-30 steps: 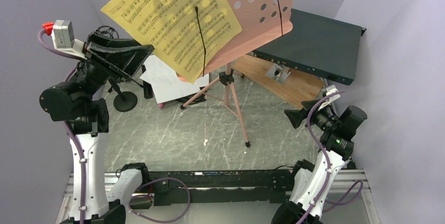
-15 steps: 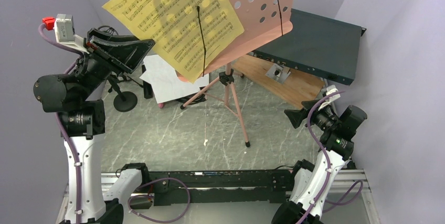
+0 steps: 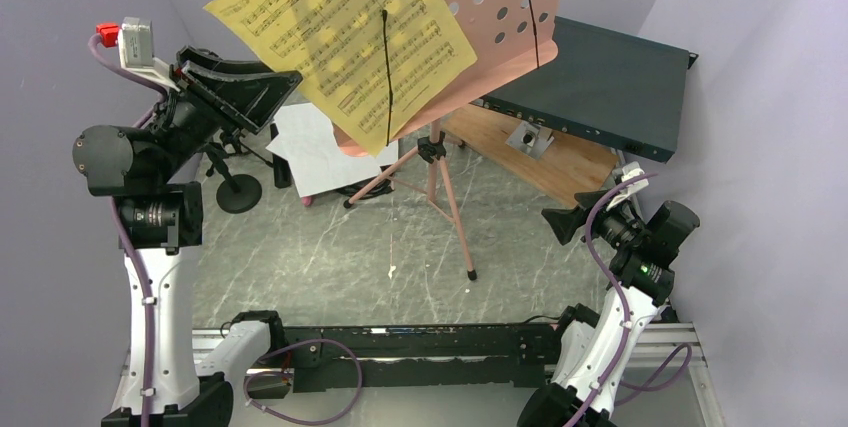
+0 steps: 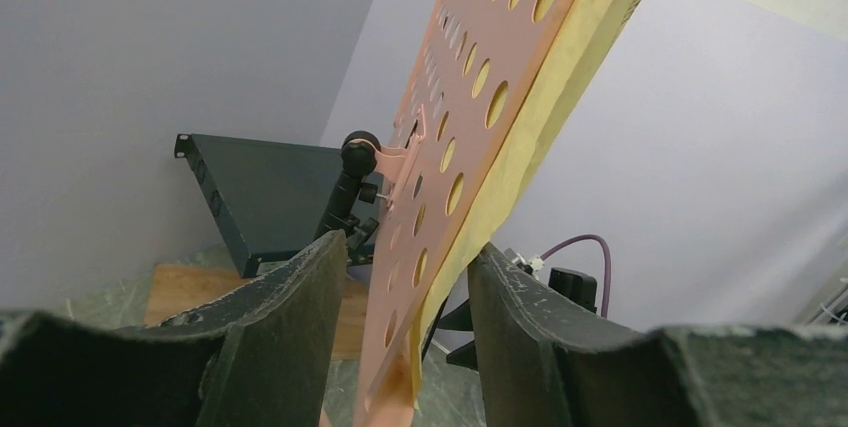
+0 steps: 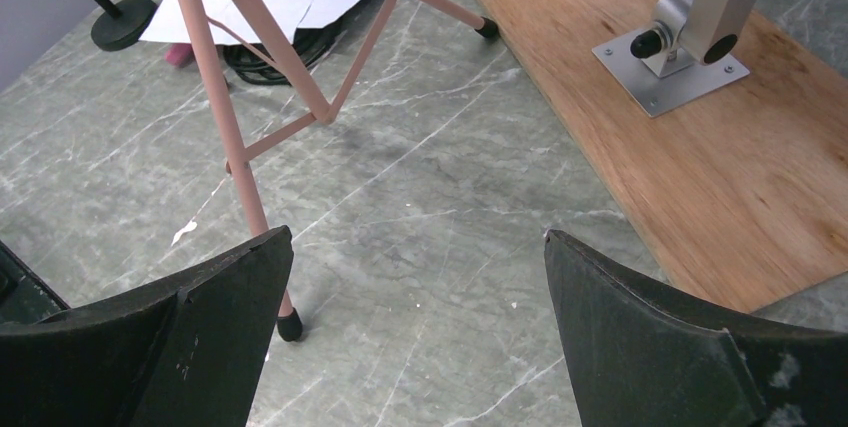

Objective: Pack up the instrument practice props
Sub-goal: Pick up the sheet music from the music stand.

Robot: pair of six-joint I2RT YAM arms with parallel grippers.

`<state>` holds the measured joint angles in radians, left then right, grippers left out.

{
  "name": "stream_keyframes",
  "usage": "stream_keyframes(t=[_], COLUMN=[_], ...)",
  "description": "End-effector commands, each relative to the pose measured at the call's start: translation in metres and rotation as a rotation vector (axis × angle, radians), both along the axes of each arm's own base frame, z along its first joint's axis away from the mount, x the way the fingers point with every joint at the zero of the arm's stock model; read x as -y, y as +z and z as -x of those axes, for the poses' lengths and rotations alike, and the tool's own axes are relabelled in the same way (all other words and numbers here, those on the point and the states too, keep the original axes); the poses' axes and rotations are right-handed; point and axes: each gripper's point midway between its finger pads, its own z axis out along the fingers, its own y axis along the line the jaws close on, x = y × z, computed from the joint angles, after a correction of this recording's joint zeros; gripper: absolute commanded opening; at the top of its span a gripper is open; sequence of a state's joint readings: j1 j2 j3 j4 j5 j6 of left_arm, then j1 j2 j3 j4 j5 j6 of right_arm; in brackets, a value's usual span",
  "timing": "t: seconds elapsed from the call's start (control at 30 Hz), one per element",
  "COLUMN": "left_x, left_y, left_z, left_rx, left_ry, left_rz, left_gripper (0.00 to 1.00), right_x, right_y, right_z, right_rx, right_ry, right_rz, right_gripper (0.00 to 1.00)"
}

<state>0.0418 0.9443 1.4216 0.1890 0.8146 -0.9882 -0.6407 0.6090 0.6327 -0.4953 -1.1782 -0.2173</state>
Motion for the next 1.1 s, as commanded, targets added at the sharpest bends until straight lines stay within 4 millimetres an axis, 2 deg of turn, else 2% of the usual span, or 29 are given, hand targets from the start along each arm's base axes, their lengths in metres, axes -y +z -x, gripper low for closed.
stream_keyframes(t=[0.0,0.2,0.4,0.5,0.9,1.07], left_x=[0.006,0.011,0.013,0.012,0.009,0.012], left_y=[0.012,0.018,0.021,0.02,0.026,0.027], left_z=[0.021,0.034,0.04,0.036,0.023,0.025], left_rx=[0.058,0.122,0.157,0.15,0.132,0.152], left_ry=[-0.038,-0.09,-0.117,-0.11,-0.087,-0.105], left_rz=[-0.029,-0.032,-0.04,-0.034,-0.008,-0.013], left_gripper=[0.54,0.57,0.59,0.58,0.39,0.22], right_x=[0.003,0.003,0.003,0.003,0.003,0.003], right_y=[0.004,0.005,0.005,0.005,0.004,0.004], right_z=[-0.004,-0.004,-0.004,-0.004,-0.004,-0.004], right_rx=[0.033,0.033,0.034,0.034,0.032,0.031], right_ry=[-0.001,0.0,0.001,0.0,-0.001,-0.001], right_rz=[0.031,0.031,0.033,0.033,0.032,0.031], right_gripper=[0.99,0.99,0.99,1.0,1.0,1.0])
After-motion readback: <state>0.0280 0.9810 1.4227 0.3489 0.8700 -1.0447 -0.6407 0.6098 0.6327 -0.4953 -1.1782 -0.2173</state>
